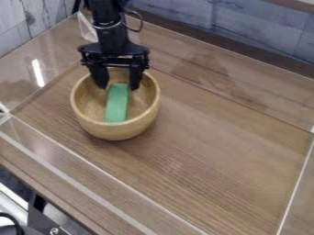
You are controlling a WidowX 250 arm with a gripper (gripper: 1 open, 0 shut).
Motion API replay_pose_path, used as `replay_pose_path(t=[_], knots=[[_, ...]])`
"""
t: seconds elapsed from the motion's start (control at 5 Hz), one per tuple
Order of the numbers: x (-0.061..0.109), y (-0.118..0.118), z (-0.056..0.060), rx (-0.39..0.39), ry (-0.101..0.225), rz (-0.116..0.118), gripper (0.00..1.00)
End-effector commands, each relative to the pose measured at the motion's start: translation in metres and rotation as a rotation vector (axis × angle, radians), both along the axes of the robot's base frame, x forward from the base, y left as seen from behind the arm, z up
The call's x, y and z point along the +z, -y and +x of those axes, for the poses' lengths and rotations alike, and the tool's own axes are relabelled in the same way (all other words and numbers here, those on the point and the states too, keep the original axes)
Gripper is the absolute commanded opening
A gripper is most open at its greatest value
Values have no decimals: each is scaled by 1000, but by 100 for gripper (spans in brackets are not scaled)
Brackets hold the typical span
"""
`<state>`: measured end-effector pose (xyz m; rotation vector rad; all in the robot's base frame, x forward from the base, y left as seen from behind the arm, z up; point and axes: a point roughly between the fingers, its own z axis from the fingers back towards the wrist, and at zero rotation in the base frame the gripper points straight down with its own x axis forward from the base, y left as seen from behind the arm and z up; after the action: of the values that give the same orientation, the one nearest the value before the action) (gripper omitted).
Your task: Put green stick into wooden bowl
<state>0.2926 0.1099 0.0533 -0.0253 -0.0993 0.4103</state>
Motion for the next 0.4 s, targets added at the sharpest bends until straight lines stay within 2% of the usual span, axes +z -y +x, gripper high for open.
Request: replay_pose_path(t=[0.0,0.2], knots=[[20,-3,5,4,46,12,100],[27,-2,1,14,44,5,100]])
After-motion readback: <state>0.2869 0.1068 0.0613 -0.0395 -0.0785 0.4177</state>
